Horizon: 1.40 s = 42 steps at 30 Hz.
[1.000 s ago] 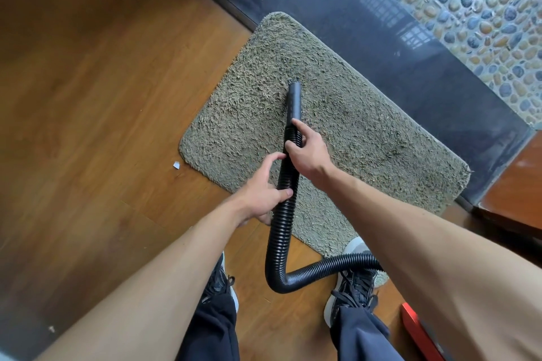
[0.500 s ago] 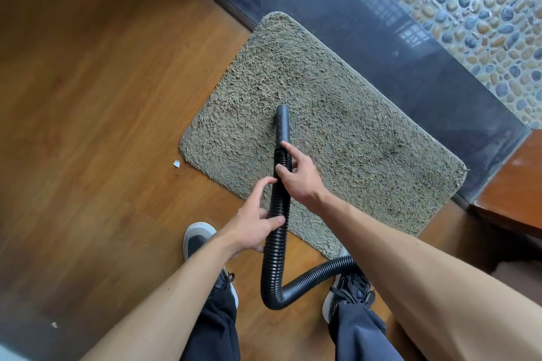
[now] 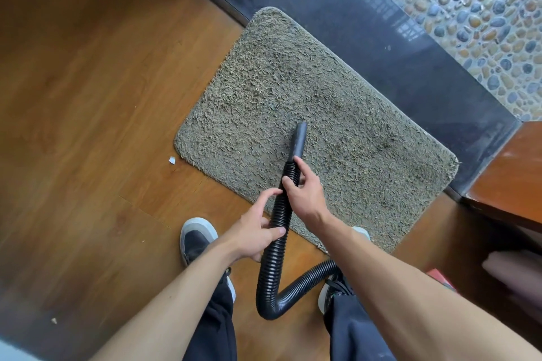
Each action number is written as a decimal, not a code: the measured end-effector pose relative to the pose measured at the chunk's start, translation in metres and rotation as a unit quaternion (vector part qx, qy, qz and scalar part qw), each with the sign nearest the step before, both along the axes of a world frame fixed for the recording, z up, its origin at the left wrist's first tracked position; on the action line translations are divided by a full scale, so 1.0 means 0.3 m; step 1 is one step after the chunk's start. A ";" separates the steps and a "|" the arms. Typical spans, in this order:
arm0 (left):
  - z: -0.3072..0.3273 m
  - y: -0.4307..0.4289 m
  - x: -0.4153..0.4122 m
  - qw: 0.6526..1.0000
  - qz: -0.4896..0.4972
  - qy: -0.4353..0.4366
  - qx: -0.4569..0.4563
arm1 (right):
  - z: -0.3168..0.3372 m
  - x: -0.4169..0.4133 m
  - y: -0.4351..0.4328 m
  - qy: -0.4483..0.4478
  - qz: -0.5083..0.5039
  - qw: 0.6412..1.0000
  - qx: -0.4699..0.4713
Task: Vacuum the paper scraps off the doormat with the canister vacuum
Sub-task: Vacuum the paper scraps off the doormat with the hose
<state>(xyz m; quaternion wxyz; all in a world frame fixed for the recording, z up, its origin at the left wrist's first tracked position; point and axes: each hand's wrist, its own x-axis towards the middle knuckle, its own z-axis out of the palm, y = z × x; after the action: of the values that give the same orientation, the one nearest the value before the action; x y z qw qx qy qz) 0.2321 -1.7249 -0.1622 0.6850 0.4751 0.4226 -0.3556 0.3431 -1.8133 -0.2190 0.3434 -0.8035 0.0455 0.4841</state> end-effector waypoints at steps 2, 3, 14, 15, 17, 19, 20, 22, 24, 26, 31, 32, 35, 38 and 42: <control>0.003 -0.013 0.004 1.000 -0.010 -0.002 -0.006 | 0.007 0.001 -0.022 0.000 -0.007 1.000 0.003; 0.005 -0.018 0.001 1.000 -0.011 -0.002 -0.009 | 0.011 0.001 -0.028 0.001 -0.008 1.000 0.004; 0.046 0.018 -0.174 0.993 0.109 0.037 -0.035 | 0.024 -0.140 0.097 0.028 0.134 0.991 -0.008; 0.050 0.021 -0.200 0.990 0.126 0.038 -0.040 | 0.027 -0.160 0.116 0.028 0.157 0.987 -0.010; 0.054 0.026 -0.255 0.986 0.154 0.044 -0.043 | 0.030 -0.200 0.149 0.020 0.202 0.979 -0.011; 0.053 0.030 -0.308 0.980 0.184 0.054 -0.049 | 0.027 -0.240 0.181 0.011 0.247 0.969 -0.017; 0.051 0.033 -0.333 0.976 0.202 0.059 -0.054 | 0.028 -0.261 0.198 0.006 0.270 0.963 -0.017; 0.049 0.037 -0.380 0.967 0.236 0.070 -0.059 | 0.023 -0.302 0.226 0.000 0.306 0.952 -0.019; 0.046 0.037 -0.423 0.960 0.264 0.078 -0.061 | 0.019 -0.337 0.252 0.000 0.333 0.943 -0.018; 0.044 0.036 -0.461 0.951 0.289 0.086 -0.060 | 0.016 -0.368 0.276 0.005 0.360 0.933 -0.014; 0.036 0.053 -0.527 0.937 0.329 0.097 -0.068 | -0.003 -0.430 0.326 0.000 0.421 0.907 -0.013; 0.034 0.057 -0.535 0.935 0.335 0.097 -0.069 | -0.009 -0.437 0.333 -0.002 0.429 0.903 -0.013; 0.027 0.073 -0.560 0.932 0.342 0.101 -0.067 | -0.025 -0.460 0.362 -0.006 0.448 0.894 -0.009; 0.021 0.087 -0.579 0.928 0.351 0.107 -0.060 | -0.033 -0.478 0.387 -0.007 0.459 0.889 -0.005; 0.017 0.097 -0.586 0.928 0.350 0.112 -0.057 | -0.035 -0.482 0.395 -0.010 0.458 0.889 -0.001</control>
<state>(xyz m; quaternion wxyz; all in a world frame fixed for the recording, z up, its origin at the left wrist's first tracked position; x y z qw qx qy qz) 0.0564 -1.6959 -0.1570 0.7403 0.2141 0.6149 -0.1672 0.1985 -1.6947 -0.2297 0.0833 -0.7403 -0.3307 0.5793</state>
